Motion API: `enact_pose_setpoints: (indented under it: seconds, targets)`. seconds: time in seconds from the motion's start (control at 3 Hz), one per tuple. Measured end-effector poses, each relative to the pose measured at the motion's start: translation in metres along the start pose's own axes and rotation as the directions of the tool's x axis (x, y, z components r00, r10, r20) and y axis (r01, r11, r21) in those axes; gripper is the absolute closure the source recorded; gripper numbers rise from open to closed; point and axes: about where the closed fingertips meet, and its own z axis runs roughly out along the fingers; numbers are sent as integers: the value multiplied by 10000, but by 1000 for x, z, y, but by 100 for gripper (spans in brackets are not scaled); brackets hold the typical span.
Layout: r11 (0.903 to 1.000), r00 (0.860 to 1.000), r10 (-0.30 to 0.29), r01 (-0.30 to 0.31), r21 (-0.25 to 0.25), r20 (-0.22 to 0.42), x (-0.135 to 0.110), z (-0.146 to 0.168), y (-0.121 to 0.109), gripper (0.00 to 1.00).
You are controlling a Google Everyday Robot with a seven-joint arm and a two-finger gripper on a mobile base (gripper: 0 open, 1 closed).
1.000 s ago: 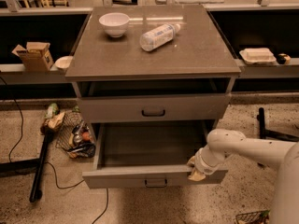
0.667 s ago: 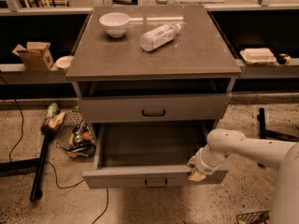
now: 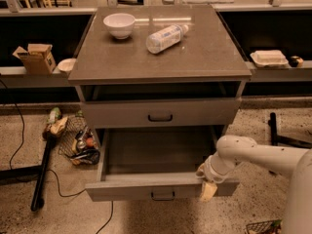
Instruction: Open middle drawer
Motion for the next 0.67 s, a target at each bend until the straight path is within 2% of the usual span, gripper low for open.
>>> enact_pose_setpoints:
  seconds: [0.33, 0.67]
  targets:
    - [9993, 9999, 3, -9, -362, -166, 1, -2, -1, 0]
    - [9978, 9990, -424, 415, -510, -159, -11, -43, -12, 0]
